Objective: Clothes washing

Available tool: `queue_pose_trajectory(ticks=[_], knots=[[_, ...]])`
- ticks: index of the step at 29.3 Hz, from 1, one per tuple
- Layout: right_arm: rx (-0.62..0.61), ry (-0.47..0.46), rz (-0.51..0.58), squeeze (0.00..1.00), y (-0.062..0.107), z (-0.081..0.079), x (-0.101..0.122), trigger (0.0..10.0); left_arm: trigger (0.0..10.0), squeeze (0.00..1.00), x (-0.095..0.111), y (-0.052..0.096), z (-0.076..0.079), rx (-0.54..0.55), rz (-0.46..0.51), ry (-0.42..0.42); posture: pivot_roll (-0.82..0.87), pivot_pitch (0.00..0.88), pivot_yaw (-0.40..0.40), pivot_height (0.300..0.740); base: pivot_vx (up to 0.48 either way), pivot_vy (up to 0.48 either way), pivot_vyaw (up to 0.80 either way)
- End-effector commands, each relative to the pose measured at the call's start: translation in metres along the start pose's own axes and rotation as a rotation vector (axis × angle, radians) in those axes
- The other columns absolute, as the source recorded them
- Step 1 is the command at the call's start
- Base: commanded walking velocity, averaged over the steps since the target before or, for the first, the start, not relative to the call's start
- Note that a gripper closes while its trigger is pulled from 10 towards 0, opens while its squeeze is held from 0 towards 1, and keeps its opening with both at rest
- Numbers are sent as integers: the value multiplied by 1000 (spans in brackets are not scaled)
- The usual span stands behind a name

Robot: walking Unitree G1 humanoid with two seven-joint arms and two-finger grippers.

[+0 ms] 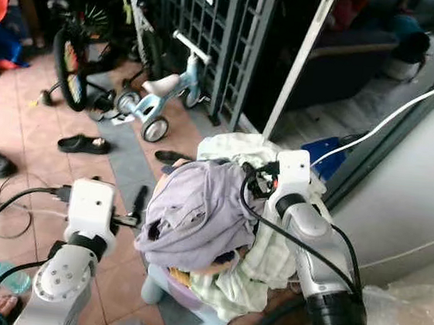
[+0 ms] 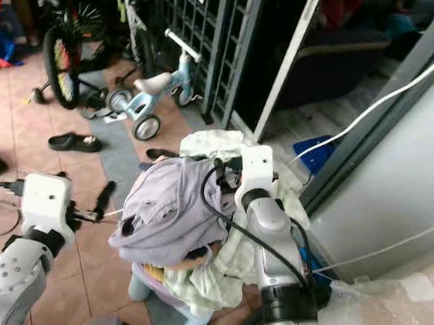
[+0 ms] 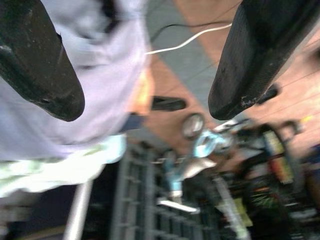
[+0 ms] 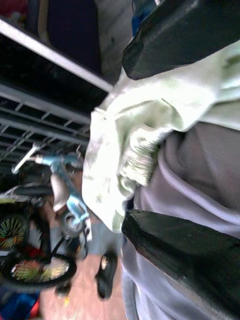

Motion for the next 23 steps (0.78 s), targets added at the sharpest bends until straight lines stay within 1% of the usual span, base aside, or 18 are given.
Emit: queue_pose_trajectory(ticks=[1, 4, 5, 6, 7, 8, 9, 12, 13, 14, 16, 20, 21, 23], knots=[[-62, 21, -21, 0, -9, 6, 1, 10000, 10000, 0, 8, 2, 11, -38, 16, -2, 162, 146, -100, 740, 0, 0, 0], [-114, 13, -52, 0, -15, 12, -1, 10000, 10000, 0, 12, 8, 17, -52, 37, -9, 165, 169, -99, 740, 0, 0, 0], [-169, 19, -72, 0, -20, 18, -1, 4863, 10000, 0, 9, 11, 17, -12, 22, 21, 157, 189, -99, 740, 0, 0, 0], [-192, 32, -93, 0, -22, 20, -3, 1059, 10000, 0, 7, 12, 17, 9, 14, 44, 155, 193, -99, 740, 0, 0, 0], [-205, 41, -107, 0, -22, 21, -4, 1059, 10000, 0, 6, 13, 17, 22, 9, 60, 155, 193, -99, 740, 0, 0, 0], [-225, 26, -131, 0, -24, 23, -7, 0, 10000, 0, 4, 16, 17, 40, -1, 65, 152, 202, -100, 740, 0, 0, 0], [-246, 13, -165, 0, -26, 25, -11, 0, 10000, 0, 3, 19, 18, 60, -13, 65, 152, 204, -100, 740, 0, 0, 0], [-252, 23, -212, 0, -26, 27, -18, 0, 10000, 0, 2, 23, 18, 84, -27, 73, 153, 209, -107, 740, 0, 0, 0], [-250, 17, -248, 0, -25, 26, -24, 0, 10000, 0, 1, 25, 17, 101, -40, 78, 153, 209, -109, 740, 0, 0, 0], [-250, 17, -248, 0, -25, 26, -24, 0, 10000, 0, 1, 25, 17, 101, -40, 78, 153, 209, -109, 740, 0, 0, 0], [-229, -7, -287, 0, -24, 22, -35, 0, 10000, 0, -2, 26, 15, 116, -52, 69, 149, 203, -117, 740, 0, 0, 0], [-204, -45, -309, 0, -21, 16, -44, 0, 10000, 0, -4, 25, 14, 115, -66, 44, 142, 194, -118, 740, 0, 0, 0], [-200, -44, -314, 0, -21, 16, -45, 0, 10000, 0, -4, 23, 15, 117, -67, 47, 139, 182, -119, 740, 0, 0, 0], [-183, -77, -328, 0, -20, 13, -49, 0, 10000, 0, -3, 18, 15, 117, -62, 48, 137, 173, -122, 740, 0, 0, 0]])
Point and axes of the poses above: a point about 5 cm out from each wrist's last joint towards the gripper, its own y axis pointing back from the gripper into the wrist, its own x axis along the axis of the wrist's last joint, z = x × y, the point moved 1 cm from there along -y, pointing out of the wrist towards the gripper, and after that the axes turned 10 degrees about y, right-handed, at the moved point
